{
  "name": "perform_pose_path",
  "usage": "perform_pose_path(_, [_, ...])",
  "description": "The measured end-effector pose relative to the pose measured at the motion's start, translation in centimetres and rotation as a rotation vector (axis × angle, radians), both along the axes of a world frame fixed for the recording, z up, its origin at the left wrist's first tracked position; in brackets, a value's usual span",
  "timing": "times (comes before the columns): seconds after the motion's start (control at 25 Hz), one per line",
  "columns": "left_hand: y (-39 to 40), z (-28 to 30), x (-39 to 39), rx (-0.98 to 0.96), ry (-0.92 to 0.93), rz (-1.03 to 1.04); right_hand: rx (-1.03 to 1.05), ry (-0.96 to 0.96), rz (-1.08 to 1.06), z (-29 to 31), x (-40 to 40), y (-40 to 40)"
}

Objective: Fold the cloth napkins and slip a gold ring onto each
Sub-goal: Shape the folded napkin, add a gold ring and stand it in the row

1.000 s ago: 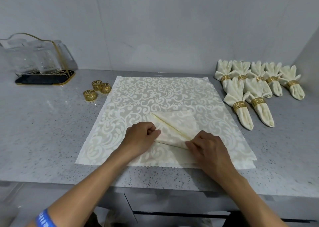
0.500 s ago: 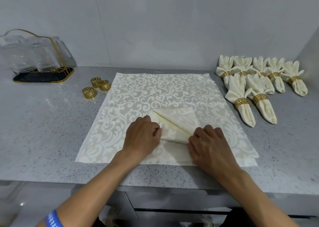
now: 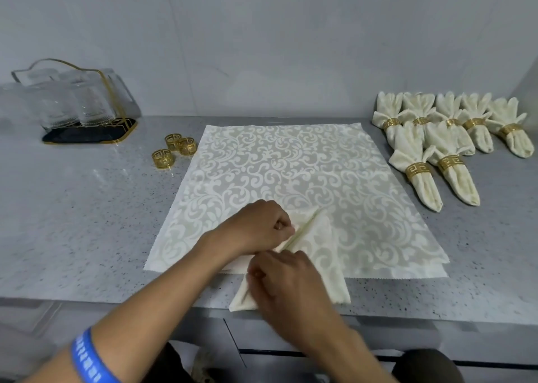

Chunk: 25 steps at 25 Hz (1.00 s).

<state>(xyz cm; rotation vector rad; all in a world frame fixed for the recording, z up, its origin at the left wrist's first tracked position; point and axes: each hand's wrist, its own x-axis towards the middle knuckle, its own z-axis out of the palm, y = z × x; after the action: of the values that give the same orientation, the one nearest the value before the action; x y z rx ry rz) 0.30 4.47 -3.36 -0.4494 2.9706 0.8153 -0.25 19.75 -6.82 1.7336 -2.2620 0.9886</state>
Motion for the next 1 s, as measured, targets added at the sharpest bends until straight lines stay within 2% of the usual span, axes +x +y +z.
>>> perform_pose_path(0.08, [1.5, -1.2, 1.3, 0.043, 0.062, 0.030, 0.007, -0.014, 0.090, 0.3, -3.5, 2.8])
perform_pose_path(0.12, [2.4, -2.1, 2.0, 0.004, 0.101, 0.045, 0.046, 0.018, 0.111, 0.6, -5.6, 4.5])
perform_pose_path(0.24, [4.2, -4.7, 3.2, -0.328, 0.187, 0.089, 0.331, 0.177, 0.179, 1.1, -9.4, 8.0])
perform_pose_path(0.32, [4.4, -5.4, 3.2, -0.423, 0.225, 0.108, 0.438, 0.235, 0.215, 0.8, -9.7, 8.2])
perform_pose_path(0.48, [4.0, -5.8, 3.1, -0.463, 0.301, 0.082, 0.401, 0.293, 0.212, 0.8, -9.3, 7.8])
perform_pose_path(0.56, [3.8, -5.5, 3.5, -0.320, 0.363, 0.089, 0.329, 0.215, 0.216, 0.8, -9.2, 7.1])
perform_pose_path(0.64, [3.6, -4.7, 3.9, -0.149, 0.420, 0.116, 0.275, 0.039, 0.167, 0.9, -9.4, 5.9])
perform_pose_path(0.72, [3.2, -3.9, 4.2, -0.048, 0.416, 0.105, 0.221, -0.202, 0.051, 1.2, -9.9, 4.5])
perform_pose_path(0.8, [2.8, -3.3, 4.7, 0.052, 0.377, 0.073, 0.161, -0.323, -0.053, 1.1, -10.3, 3.1])
perform_pose_path(1.0, [2.6, -3.9, 5.0, -0.024, 0.383, 0.011, 0.128, -0.366, -0.172, -0.1, -10.1, 1.1])
